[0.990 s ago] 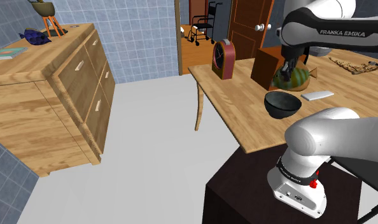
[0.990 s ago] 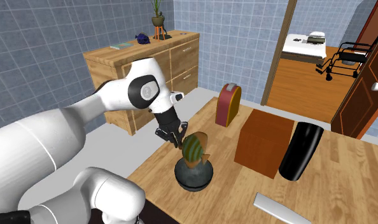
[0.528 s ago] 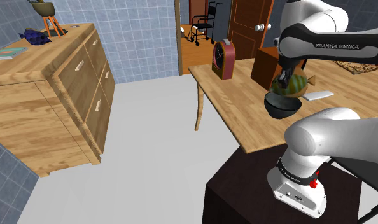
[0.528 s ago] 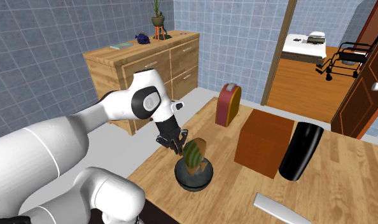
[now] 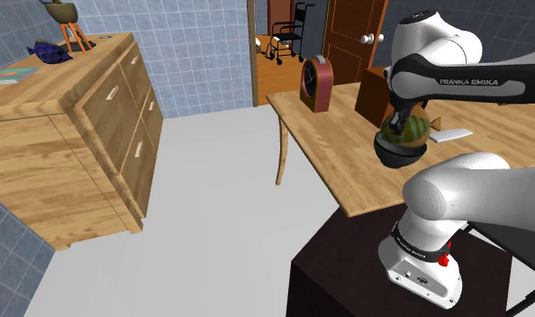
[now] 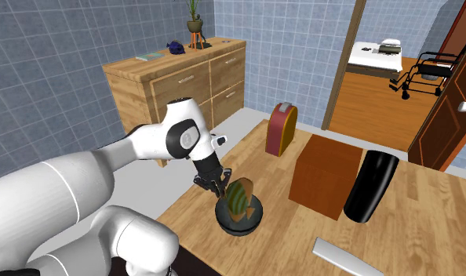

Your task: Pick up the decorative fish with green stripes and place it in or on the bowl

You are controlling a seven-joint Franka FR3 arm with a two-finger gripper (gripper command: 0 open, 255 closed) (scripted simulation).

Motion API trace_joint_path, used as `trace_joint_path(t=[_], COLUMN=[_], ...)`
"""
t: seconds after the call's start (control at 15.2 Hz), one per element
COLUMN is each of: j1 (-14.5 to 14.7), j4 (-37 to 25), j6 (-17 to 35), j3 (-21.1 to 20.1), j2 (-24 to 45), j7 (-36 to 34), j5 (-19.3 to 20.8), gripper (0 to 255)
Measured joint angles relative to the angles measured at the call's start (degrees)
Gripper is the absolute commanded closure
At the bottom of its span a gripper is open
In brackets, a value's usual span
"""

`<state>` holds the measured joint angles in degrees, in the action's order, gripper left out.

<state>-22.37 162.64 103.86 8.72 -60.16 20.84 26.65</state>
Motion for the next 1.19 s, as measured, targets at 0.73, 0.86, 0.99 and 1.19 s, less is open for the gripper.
trace_joint_path(t=[0.73, 0.86, 0.99, 1.19], j1=[-0.06, 0.19, 0.87, 1.44], j4=[0.18, -0.46, -3.20, -6.21], j6=[0.27, -0.63, -3.36, -6.50], j3=[0.10, -0.36, -1.61, -2.91], j2=[0.03, -0.21, -0.08, -0.11], j7=[-0.02, -0.01, 0.09, 0.37], j5=[0.13, -0.34, -1.66, -3.00], gripper=[0, 0, 0, 0])
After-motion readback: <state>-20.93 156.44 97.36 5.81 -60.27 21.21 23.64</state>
